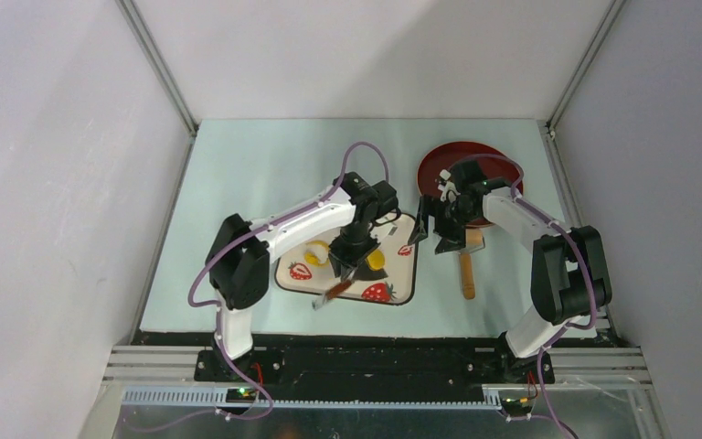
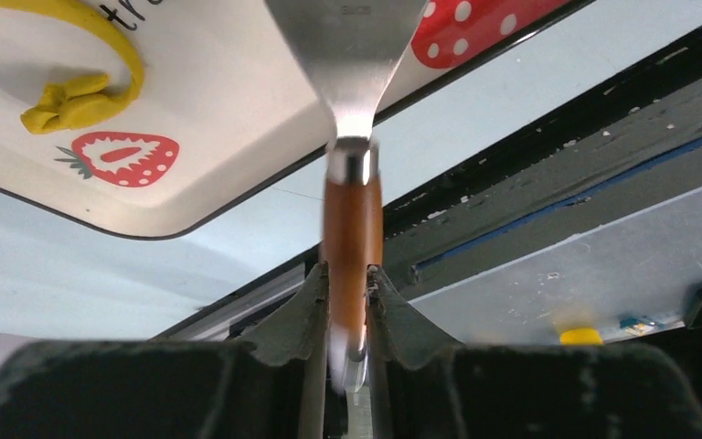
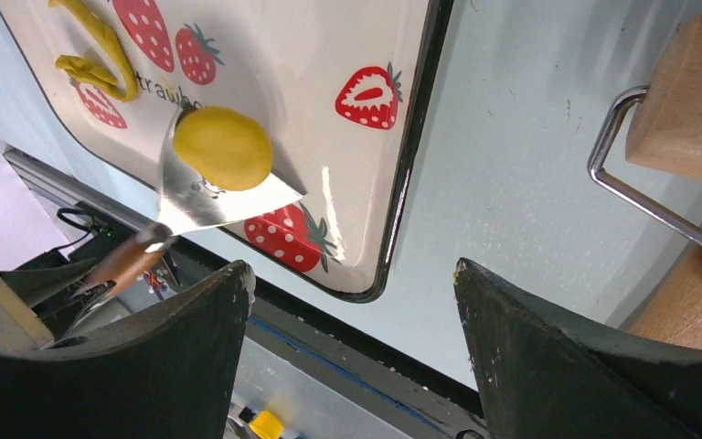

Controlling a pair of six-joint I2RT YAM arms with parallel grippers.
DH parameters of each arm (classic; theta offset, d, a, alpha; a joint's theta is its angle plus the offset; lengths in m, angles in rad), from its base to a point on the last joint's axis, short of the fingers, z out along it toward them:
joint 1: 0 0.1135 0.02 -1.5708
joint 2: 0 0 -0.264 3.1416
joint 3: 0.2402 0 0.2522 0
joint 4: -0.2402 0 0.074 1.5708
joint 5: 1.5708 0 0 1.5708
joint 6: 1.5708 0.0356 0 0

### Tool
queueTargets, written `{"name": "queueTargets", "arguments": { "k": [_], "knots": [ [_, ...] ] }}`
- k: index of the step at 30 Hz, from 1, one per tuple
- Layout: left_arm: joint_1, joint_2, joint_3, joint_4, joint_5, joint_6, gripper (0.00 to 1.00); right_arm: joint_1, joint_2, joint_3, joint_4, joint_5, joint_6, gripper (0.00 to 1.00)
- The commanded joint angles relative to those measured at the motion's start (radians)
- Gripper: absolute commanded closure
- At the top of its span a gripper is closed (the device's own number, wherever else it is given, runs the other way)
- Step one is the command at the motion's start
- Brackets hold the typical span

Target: Roll out the dumpling wrappers from the dough

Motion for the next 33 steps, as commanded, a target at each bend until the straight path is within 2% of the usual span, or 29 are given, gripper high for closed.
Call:
{"name": "queueTargets", "arguments": {
  "k": [1,6,11,12,13,14,15,16,17,20,24,26,31,33],
  "knots": [
    [-0.008,-0.055,0.069,-0.037,0.016,-0.011,1.00,0.016,-0.021,-0.007,0.020,-0.013,0.007,0.15],
    [0.007,-0.068,0.072,-0.019,0.102,-0.019,1.00,0.066,-0.026,-0.020,0.070,-0.023,0.042,0.15],
    [0.020,-0.069,0.059,-0.013,0.079,-0.016,1.00,0.087,-0.044,-0.027,0.109,-0.023,0.075,0.15],
    [0.023,-0.075,0.042,0.001,0.070,-0.018,0.95,0.086,-0.046,-0.027,0.109,-0.022,0.076,0.15],
    [0.023,-0.094,0.029,0.011,0.053,-0.019,0.80,0.086,-0.050,-0.027,0.107,-0.022,0.074,0.15],
    [0.027,-0.106,-0.007,0.042,0.048,-0.020,0.73,0.085,-0.054,-0.027,0.102,-0.020,0.072,0.15],
    [0.028,-0.136,-0.028,0.059,0.040,-0.021,0.60,0.083,-0.055,-0.027,0.100,-0.018,0.068,0.15],
    [0.032,-0.152,-0.076,0.099,0.036,-0.024,0.54,0.082,-0.057,-0.027,0.094,-0.017,0.066,0.15],
    [0.034,-0.189,-0.101,0.122,0.020,-0.025,0.42,0.080,-0.058,-0.027,0.091,-0.014,0.063,0.15],
    [0.035,-0.271,-0.251,0.246,-0.014,-0.038,0.26,0.079,-0.057,-0.027,0.084,-0.011,0.057,0.15],
    [0.037,-0.441,-0.454,0.424,-0.012,-0.078,0.14,0.079,-0.060,-0.033,0.088,-0.009,0.056,0.15],
    [0.035,-0.476,-0.536,0.497,0.003,-0.097,0.11,0.079,-0.059,-0.038,0.091,-0.009,0.057,0.15],
    [0.019,-0.546,-0.679,0.617,0.032,-0.098,0.11,0.080,-0.056,-0.047,0.102,-0.014,0.059,0.15],
    [0.013,-0.548,-0.705,0.642,0.050,-0.091,0.16,0.079,-0.054,-0.047,0.102,-0.014,0.060,0.15]
  ]
}}
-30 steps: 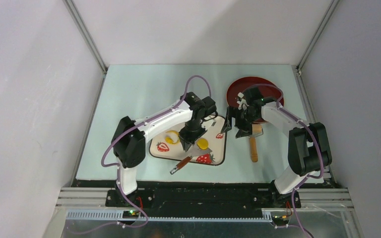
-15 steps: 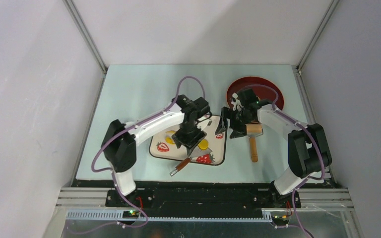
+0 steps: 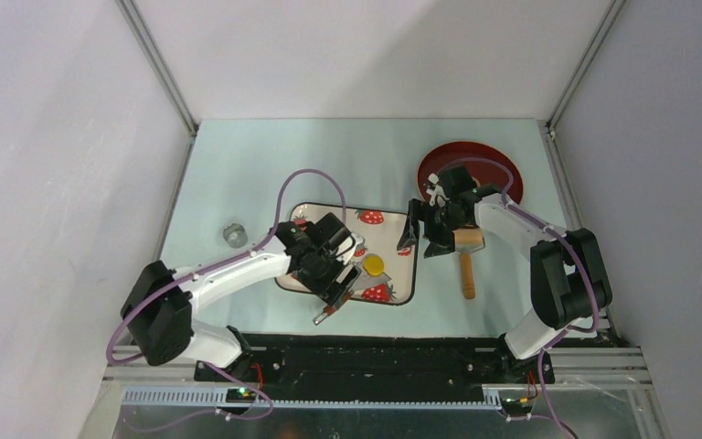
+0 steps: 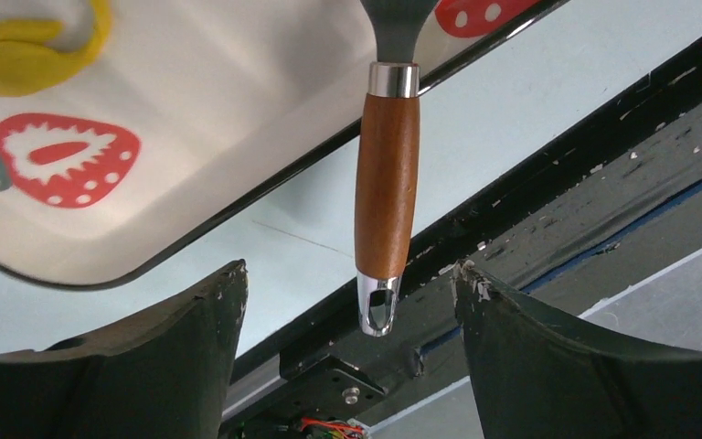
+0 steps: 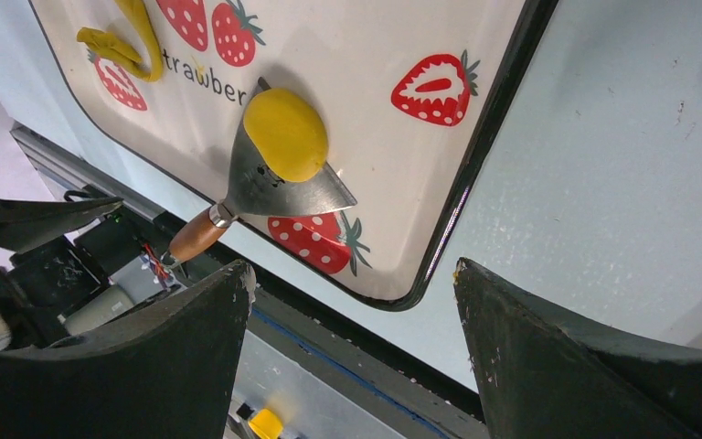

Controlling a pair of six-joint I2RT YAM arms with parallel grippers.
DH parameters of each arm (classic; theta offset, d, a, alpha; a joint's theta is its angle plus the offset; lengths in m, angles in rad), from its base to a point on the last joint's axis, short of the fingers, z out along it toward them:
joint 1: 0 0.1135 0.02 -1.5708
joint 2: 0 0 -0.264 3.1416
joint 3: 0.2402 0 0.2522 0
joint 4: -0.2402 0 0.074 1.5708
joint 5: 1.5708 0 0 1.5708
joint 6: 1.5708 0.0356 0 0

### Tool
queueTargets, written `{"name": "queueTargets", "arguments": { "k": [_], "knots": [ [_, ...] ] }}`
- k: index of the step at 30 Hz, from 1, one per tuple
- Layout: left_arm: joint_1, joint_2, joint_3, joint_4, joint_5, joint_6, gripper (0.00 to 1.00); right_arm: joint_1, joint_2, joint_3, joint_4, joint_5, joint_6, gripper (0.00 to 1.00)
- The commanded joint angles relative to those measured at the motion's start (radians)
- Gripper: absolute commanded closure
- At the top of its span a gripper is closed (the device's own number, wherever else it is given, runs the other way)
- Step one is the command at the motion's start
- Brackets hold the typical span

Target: Roll out the dumpling wrappers from the dough

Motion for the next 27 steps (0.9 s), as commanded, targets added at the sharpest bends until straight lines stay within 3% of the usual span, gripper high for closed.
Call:
{"name": "queueTargets", "arguments": {
  "k": [1,8,24,26,27],
  "knots": [
    [-0.020,-0.017,-0.051,0.144,0.044,-0.008,0.17,-0.005,-0.033,-0.005,0.022,0.000,0.000,0.15],
    [-0.049,0.062,-0.058,0.154,0.010,-0.003,0.37,-0.006,-0.033,-0.005,0.022,-0.003,-0.002,0.15],
    [-0.102,0.156,-0.069,0.164,-0.071,-0.010,0.42,-0.025,-0.037,-0.005,0.021,-0.014,-0.008,0.15],
    [-0.104,0.176,-0.065,0.164,-0.080,-0.011,0.45,-0.027,-0.037,-0.005,0.021,-0.015,-0.009,0.15],
    [-0.106,0.187,-0.061,0.164,-0.082,-0.010,0.51,-0.028,-0.037,-0.005,0.021,-0.014,-0.010,0.15]
  ]
}}
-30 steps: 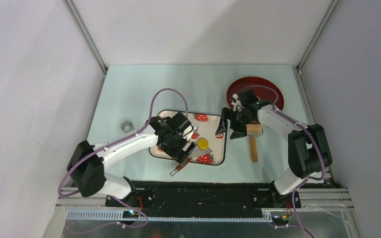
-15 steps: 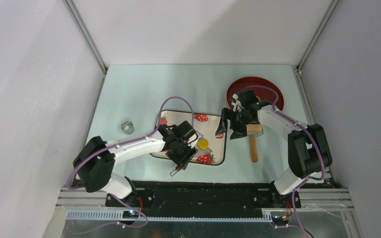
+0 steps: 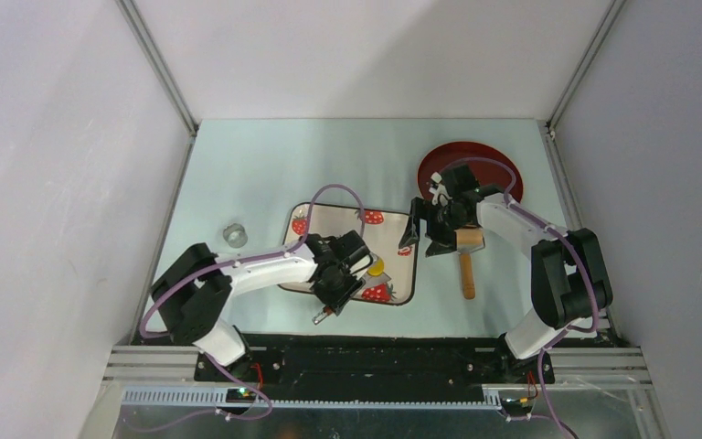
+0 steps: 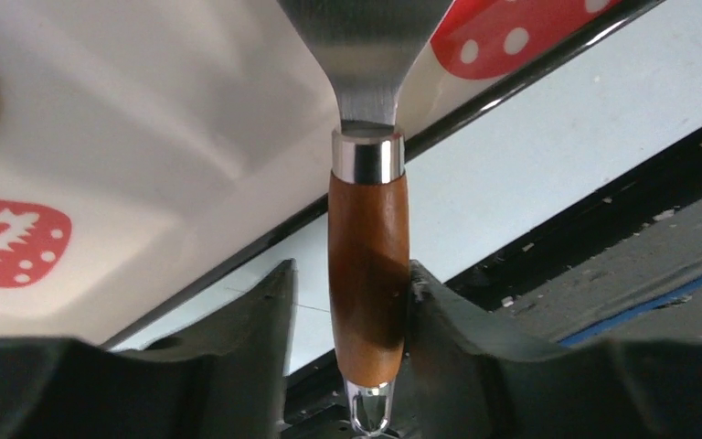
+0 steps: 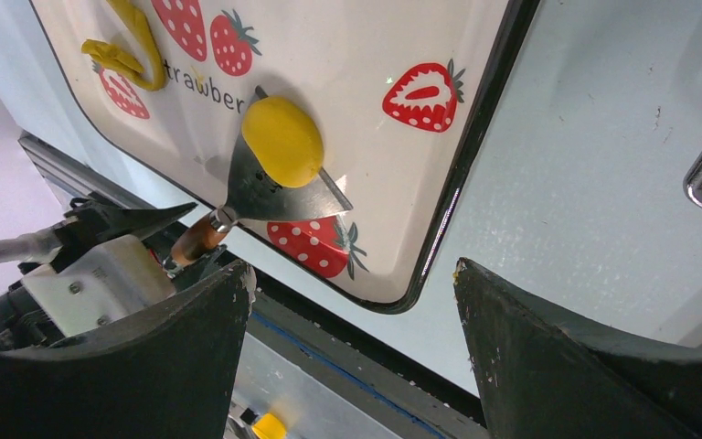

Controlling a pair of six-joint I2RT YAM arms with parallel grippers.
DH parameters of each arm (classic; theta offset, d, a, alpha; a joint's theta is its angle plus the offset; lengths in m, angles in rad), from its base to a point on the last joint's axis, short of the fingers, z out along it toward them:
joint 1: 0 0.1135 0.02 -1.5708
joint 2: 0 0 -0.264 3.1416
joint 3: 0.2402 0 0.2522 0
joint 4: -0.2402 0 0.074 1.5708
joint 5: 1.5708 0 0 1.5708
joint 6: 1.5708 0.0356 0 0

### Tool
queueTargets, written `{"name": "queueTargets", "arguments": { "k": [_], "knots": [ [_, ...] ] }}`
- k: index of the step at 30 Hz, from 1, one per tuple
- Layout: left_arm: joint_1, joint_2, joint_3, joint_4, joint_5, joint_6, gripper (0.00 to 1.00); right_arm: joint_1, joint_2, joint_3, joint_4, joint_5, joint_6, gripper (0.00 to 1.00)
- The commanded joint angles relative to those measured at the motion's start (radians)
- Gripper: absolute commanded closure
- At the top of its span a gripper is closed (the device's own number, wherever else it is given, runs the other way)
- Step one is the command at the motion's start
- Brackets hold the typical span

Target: Roll out the dumpling wrappers from the dough

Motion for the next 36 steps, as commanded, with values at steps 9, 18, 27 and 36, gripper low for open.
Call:
{"name": "queueTargets", "arguments": {
  "k": [9,18,27,36],
  "knots": [
    [-0.013,0.015,0.057,-0.031,-0.042,-0.008,0.97,-0.007,-0.039,0.000,0.008,-0.022,-0.014,0.15],
    [-0.013,0.025,0.216,-0.266,-0.020,0.008,1.00,0.022,-0.042,-0.001,0.028,-0.025,0.008,0.15],
    [-0.013,0.075,0.336,-0.394,0.039,-0.012,1.00,0.064,-0.198,-0.183,0.301,0.011,0.014,0.13],
    [-0.012,0.119,0.380,-0.414,0.137,-0.012,1.00,0.134,-0.421,-0.401,0.595,0.132,-0.084,0.10]
  ]
}}
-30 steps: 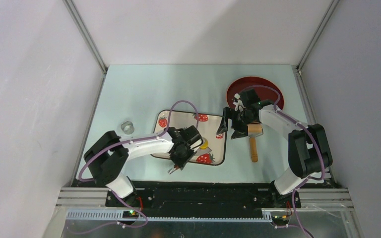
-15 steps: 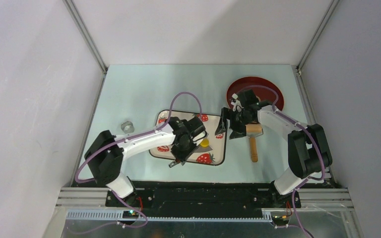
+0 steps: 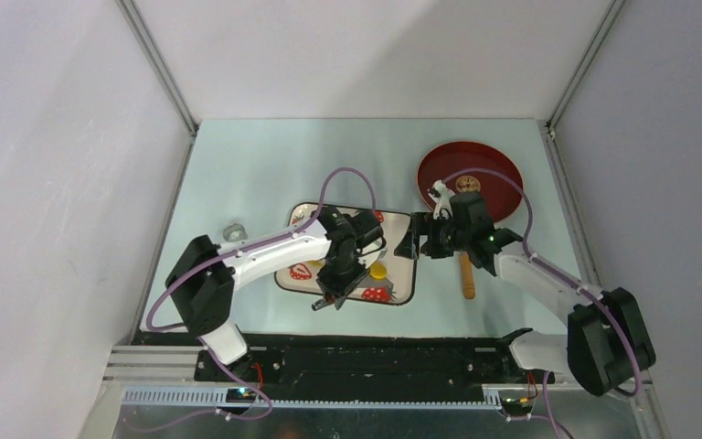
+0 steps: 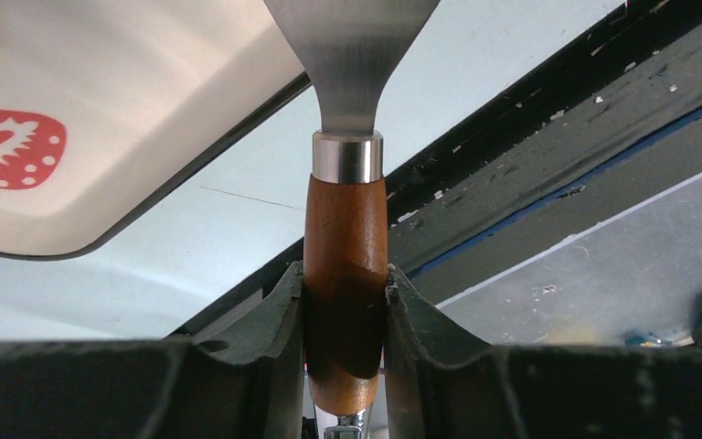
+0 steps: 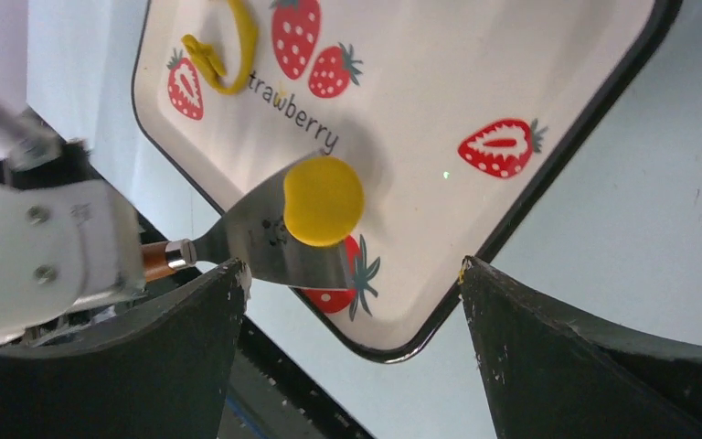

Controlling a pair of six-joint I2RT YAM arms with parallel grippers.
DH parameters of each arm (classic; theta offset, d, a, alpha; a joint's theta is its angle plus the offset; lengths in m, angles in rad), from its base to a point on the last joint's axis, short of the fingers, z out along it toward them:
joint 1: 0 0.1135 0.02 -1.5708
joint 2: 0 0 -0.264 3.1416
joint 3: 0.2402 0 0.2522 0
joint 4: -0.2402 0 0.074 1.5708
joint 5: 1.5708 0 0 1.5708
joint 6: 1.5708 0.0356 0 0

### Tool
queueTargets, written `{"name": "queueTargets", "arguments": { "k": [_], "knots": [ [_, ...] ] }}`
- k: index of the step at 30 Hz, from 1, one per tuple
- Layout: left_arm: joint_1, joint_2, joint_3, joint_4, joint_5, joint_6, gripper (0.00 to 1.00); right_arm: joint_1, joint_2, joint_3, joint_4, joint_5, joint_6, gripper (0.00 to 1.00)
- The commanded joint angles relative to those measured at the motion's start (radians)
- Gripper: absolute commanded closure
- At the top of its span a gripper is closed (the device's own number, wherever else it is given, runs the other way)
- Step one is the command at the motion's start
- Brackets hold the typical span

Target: Roll out the dumpling wrappers from the dough

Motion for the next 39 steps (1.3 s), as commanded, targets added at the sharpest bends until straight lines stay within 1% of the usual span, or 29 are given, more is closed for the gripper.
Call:
{"name": "queueTargets", "arguments": {
  "k": [1,3,5,8,9,13,20,27,33,39],
  "knots": [
    [-0.003,0.031,0.052,-0.015,0.074,-0.011,1.00,0.044,-0.127,-0.111,0.247,0.084,-0.070,0.10],
    [-0.002,0.049,0.059,-0.017,0.082,-0.013,1.00,0.056,-0.156,-0.148,0.303,0.090,-0.073,0.11],
    [0.002,0.062,0.064,-0.019,0.084,-0.017,1.00,0.063,-0.159,-0.166,0.331,0.086,-0.076,0.15],
    [0.015,0.066,0.063,-0.020,0.090,-0.024,1.00,0.072,-0.125,-0.178,0.354,0.074,-0.085,0.22],
    [0.020,0.067,0.063,-0.021,0.093,-0.026,1.00,0.078,-0.118,-0.181,0.361,0.072,-0.087,0.27],
    [0.037,0.066,0.071,-0.021,0.101,-0.024,1.00,0.107,-0.086,-0.197,0.391,0.079,-0.106,0.35],
    [0.054,0.054,0.112,-0.037,0.051,-0.039,1.00,0.167,-0.060,-0.197,0.421,0.108,-0.125,0.35],
    [0.072,0.036,0.143,-0.043,0.030,-0.049,1.00,0.176,-0.040,-0.196,0.423,0.110,-0.135,0.34],
    [0.088,0.017,0.154,-0.044,0.045,-0.055,1.00,0.177,0.001,-0.191,0.440,0.095,-0.134,0.33],
    [0.115,-0.007,0.164,-0.043,0.096,-0.055,1.00,0.175,0.032,-0.182,0.456,0.073,-0.139,0.33]
  ]
}}
